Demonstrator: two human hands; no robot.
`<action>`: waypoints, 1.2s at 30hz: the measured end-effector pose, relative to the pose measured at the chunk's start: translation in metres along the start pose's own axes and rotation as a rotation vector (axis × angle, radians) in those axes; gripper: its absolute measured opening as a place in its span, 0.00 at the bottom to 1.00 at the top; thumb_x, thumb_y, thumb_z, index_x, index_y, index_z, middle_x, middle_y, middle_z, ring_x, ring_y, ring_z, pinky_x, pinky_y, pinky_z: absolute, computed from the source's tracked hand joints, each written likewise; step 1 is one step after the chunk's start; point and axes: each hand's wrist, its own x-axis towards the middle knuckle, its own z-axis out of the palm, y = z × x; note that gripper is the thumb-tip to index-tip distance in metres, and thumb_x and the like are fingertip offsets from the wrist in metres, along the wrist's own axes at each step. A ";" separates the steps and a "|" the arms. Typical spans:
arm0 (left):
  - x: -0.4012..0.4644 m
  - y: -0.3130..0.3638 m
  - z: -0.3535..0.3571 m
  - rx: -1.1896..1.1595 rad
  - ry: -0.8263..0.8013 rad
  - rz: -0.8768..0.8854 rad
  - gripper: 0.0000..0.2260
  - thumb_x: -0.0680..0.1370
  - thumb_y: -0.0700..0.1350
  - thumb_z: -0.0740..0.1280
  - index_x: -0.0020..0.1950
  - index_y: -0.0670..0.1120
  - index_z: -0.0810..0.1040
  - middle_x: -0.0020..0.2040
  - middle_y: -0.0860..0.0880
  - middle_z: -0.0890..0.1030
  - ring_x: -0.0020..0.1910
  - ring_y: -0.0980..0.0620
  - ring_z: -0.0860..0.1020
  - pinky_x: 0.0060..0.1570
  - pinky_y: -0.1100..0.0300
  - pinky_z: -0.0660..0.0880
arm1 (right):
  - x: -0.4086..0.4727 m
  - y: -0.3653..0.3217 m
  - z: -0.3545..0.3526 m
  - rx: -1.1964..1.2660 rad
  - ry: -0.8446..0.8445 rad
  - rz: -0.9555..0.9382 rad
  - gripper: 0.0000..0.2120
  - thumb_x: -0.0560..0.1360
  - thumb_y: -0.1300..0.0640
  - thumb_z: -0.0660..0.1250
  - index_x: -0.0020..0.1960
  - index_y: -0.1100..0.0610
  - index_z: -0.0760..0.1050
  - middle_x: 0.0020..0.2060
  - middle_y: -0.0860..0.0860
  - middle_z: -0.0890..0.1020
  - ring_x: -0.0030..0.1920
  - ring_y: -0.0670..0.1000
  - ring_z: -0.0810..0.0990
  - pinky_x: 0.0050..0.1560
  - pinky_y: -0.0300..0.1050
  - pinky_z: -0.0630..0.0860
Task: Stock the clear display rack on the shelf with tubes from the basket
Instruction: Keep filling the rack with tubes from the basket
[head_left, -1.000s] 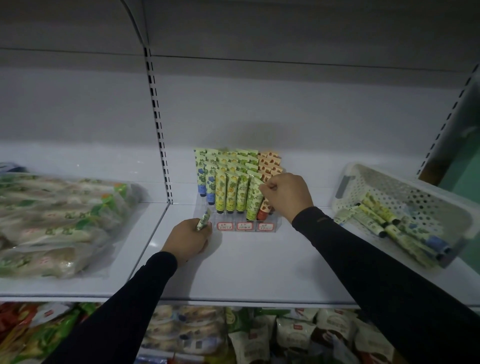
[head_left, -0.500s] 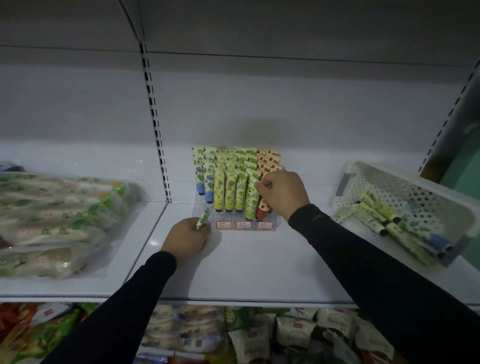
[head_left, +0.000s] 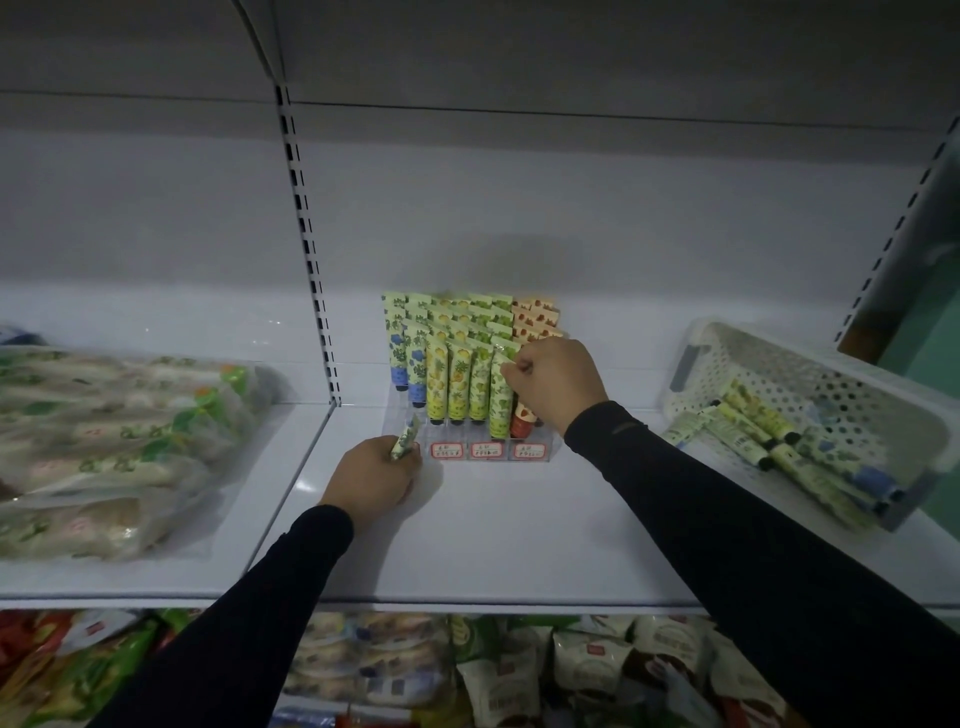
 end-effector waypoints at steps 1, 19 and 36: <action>0.000 0.000 0.000 -0.006 -0.002 -0.001 0.16 0.79 0.47 0.63 0.31 0.45 0.71 0.26 0.49 0.76 0.27 0.50 0.71 0.35 0.58 0.68 | 0.000 -0.002 -0.001 -0.007 -0.010 -0.003 0.18 0.77 0.56 0.64 0.30 0.60 0.69 0.27 0.54 0.72 0.30 0.52 0.69 0.42 0.48 0.76; -0.001 -0.002 0.000 -0.040 0.006 -0.002 0.17 0.80 0.50 0.63 0.32 0.46 0.72 0.27 0.48 0.77 0.29 0.49 0.73 0.36 0.58 0.69 | -0.002 0.005 -0.017 0.139 0.019 0.089 0.20 0.76 0.45 0.67 0.39 0.61 0.83 0.34 0.54 0.84 0.37 0.50 0.81 0.40 0.37 0.70; -0.006 0.003 -0.001 0.025 0.020 0.015 0.16 0.80 0.48 0.62 0.33 0.44 0.73 0.29 0.46 0.78 0.29 0.48 0.73 0.36 0.57 0.69 | -0.027 0.025 -0.019 0.124 0.065 0.133 0.13 0.78 0.52 0.66 0.48 0.62 0.82 0.41 0.56 0.84 0.45 0.55 0.80 0.44 0.43 0.73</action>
